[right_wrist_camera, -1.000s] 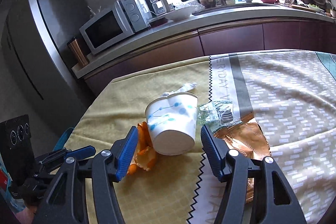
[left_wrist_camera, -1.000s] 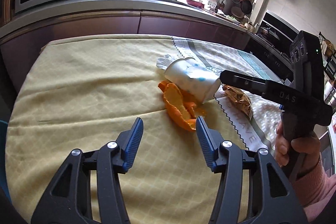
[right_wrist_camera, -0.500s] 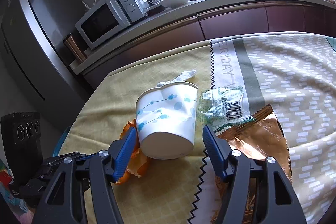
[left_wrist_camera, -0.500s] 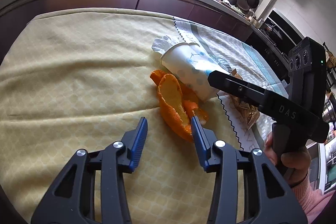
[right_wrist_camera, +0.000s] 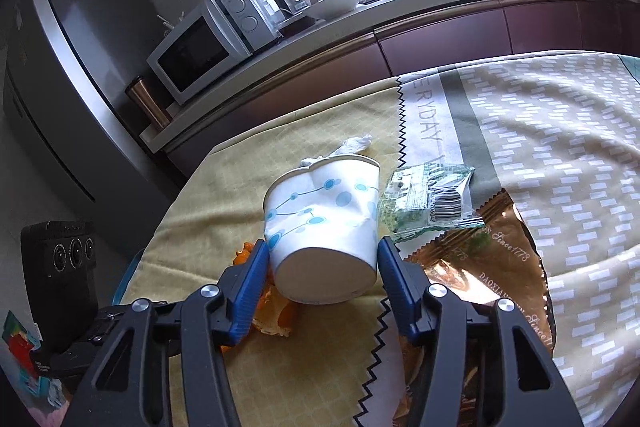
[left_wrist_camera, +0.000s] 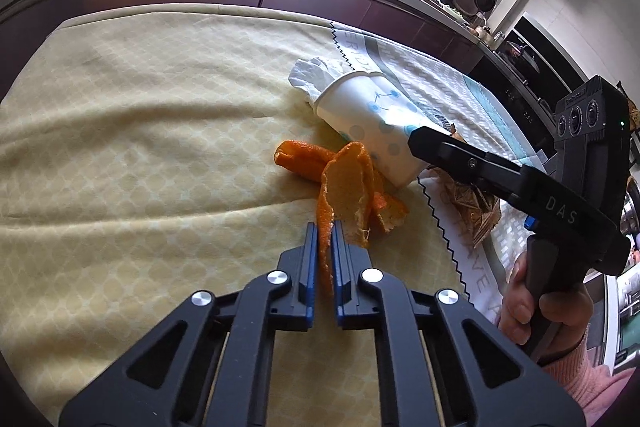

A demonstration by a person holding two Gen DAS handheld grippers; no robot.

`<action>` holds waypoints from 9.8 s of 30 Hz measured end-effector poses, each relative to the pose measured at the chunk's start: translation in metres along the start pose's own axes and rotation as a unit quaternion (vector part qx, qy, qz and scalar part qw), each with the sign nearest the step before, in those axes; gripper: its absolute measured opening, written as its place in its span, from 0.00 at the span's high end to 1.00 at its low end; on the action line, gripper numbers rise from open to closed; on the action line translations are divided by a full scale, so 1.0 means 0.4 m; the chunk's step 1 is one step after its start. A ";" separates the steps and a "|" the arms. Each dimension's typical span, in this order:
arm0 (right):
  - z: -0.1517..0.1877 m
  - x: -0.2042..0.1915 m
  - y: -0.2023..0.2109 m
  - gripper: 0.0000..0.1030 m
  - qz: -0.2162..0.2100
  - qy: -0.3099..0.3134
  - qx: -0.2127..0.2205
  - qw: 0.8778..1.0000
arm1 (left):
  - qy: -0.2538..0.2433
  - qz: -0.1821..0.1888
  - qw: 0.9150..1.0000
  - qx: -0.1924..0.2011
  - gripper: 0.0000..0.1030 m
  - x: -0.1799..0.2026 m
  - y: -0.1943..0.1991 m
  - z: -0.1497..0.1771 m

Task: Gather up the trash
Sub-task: 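Grasp the white paper cup with the right gripper while the left grasps an orange peel, then carry the paper cup and orange peel to the blue bin and release them, then move both grippers back over the gold wrapper and orange peel, then grasp the gold snack wrapper with the right gripper while the left grasps an orange peel, then carry the gold wrapper and orange peel to the blue bin and release them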

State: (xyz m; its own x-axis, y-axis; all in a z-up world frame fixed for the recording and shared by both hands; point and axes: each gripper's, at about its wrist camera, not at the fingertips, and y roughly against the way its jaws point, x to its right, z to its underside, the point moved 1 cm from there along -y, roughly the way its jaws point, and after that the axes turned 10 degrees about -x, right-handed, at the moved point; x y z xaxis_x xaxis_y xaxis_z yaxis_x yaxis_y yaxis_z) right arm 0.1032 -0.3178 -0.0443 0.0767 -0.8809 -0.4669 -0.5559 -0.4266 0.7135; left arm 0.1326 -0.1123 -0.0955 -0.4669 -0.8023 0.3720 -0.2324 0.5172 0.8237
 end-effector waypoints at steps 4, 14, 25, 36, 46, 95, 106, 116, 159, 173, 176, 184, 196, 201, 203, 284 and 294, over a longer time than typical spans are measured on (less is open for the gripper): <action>0.005 -0.003 0.008 0.48 -0.004 0.001 0.004 1.000 | -0.007 -0.015 1.000 0.011 0.94 0.002 0.026 0.012; 0.010 -0.021 0.038 0.48 -0.021 0.003 0.021 1.000 | -0.006 -0.047 0.998 0.044 0.95 -0.030 0.117 0.061; 0.024 -0.096 0.054 0.48 -0.047 0.037 0.025 0.998 | 0.015 -0.066 0.995 0.070 0.95 -0.090 0.201 0.109; 0.041 -0.179 0.025 0.48 -0.073 0.075 0.010 0.994 | 0.043 -0.082 0.991 0.093 0.95 -0.152 0.277 0.149; 0.057 -0.250 -0.015 0.48 -0.093 0.107 -0.010 0.990 | 0.075 -0.104 0.985 0.116 0.95 -0.214 0.346 0.188; 0.096 -0.650 -0.254 0.48 -0.162 0.274 -0.126 0.940 | 0.243 -0.193 0.935 0.172 0.95 -0.547 0.572 0.371; 0.106 -0.756 -0.348 0.48 -0.157 0.309 -0.161 0.924 | 0.272 -0.212 0.925 0.163 0.95 -0.617 0.562 0.395; 0.126 -0.821 -0.401 0.48 -0.154 0.334 -0.182 0.912 | 0.300 -0.221 0.916 0.148 0.95 -0.687 0.539 0.403; 0.093 -0.499 -0.074 0.42 -0.107 0.243 -0.067 0.962 | 0.075 -0.124 0.978 0.148 0.59 -0.313 0.374 0.217; 0.075 -0.165 0.081 0.42 0.022 0.123 0.010 0.992 | -0.030 -0.047 0.996 0.076 0.53 -0.045 0.158 0.087; 0.075 -0.099 0.097 0.42 0.056 0.099 0.019 0.993 | -0.044 -0.041 0.996 0.061 0.49 0.002 0.116 0.066; 0.089 0.042 0.121 0.42 0.113 0.049 0.018 0.992 | -0.047 -0.036 0.998 0.027 0.42 0.068 0.031 0.000; 0.101 0.045 0.075 0.50 0.147 0.074 -0.006 0.986 | -0.040 -0.053 0.998 0.001 0.53 0.095 -0.032 -0.042; 0.104 0.052 0.077 0.71 0.137 0.069 -0.011 0.988 | -0.036 -0.045 0.998 -0.003 0.84 0.087 -0.031 -0.038; 0.105 0.051 0.087 0.77 0.133 0.069 -0.007 0.989 | -0.037 -0.043 0.998 -0.002 0.89 0.083 -0.027 -0.035; 0.102 -0.465 -0.051 0.85 -0.118 0.246 -0.058 0.960 | 0.040 -0.141 0.980 0.134 0.89 -0.221 0.417 0.273; 0.098 -0.592 -0.110 0.85 -0.153 0.296 -0.083 0.939 | 0.100 -0.171 0.965 0.171 0.90 -0.333 0.521 0.322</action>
State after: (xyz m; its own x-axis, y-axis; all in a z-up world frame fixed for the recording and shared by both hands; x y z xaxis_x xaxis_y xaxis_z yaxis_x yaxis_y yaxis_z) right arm 0.0769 -0.0822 0.0142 0.6858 -0.6503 -0.3269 -0.2994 -0.6614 0.6876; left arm 0.0366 0.1408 -0.0286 -0.1457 -0.9676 0.2063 -0.6276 0.2516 0.7368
